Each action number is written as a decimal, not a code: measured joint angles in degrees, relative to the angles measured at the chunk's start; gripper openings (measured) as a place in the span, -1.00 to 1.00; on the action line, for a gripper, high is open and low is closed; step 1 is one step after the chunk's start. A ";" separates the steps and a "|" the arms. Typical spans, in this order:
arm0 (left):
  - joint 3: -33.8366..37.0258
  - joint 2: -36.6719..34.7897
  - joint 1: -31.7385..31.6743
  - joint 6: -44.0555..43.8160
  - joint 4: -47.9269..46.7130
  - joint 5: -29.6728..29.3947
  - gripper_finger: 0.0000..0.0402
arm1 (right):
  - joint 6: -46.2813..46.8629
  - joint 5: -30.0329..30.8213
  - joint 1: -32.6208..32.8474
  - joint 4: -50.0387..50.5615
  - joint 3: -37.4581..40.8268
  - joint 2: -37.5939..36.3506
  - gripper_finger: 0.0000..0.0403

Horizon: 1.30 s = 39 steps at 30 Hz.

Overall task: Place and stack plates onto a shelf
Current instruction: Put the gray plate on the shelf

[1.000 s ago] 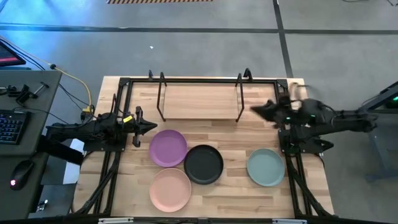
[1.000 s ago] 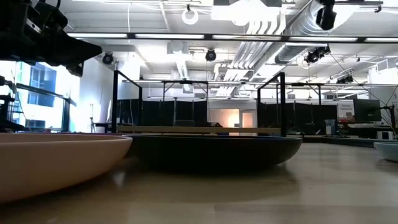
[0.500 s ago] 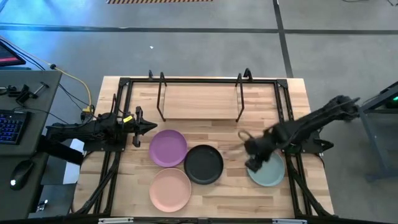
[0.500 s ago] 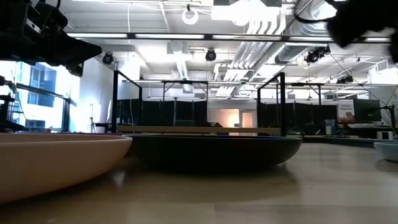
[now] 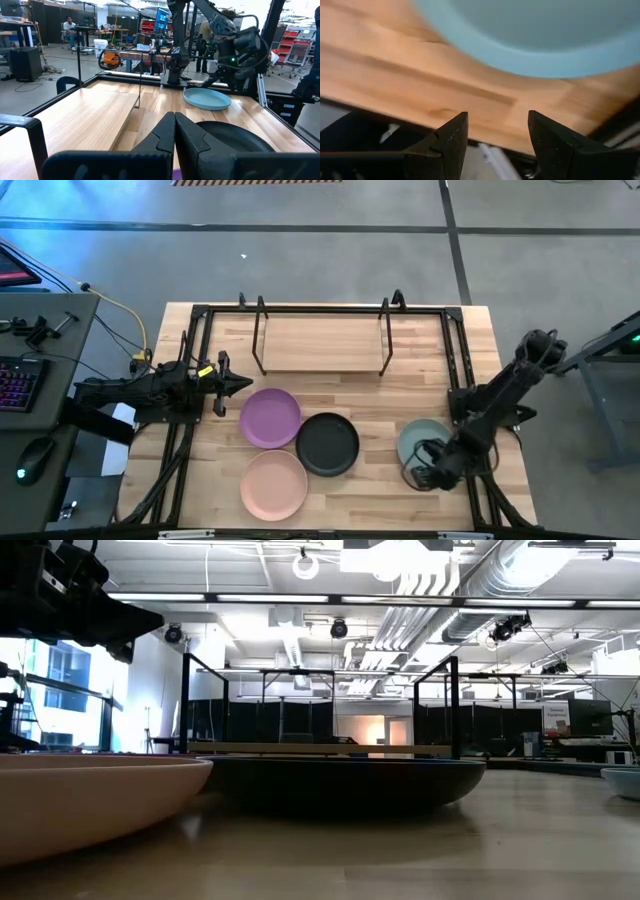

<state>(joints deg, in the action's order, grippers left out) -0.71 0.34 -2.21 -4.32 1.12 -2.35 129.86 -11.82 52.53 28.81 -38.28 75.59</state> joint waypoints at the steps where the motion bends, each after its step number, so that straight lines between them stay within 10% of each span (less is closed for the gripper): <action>1: -0.01 0.00 -0.01 0.00 0.00 -0.01 -1.00 | 0.60 0.60 0.89 0.62 0.13 0.00 -0.07; 39: 0.00 0.00 0.01 0.00 0.00 0.00 -1.00 | 3.63 8.55 5.26 9.22 -1.18 0.24 -0.07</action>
<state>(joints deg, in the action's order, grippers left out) -0.71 0.34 -2.20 -4.32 1.13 -2.35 133.49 -3.26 57.79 38.04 -39.46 75.83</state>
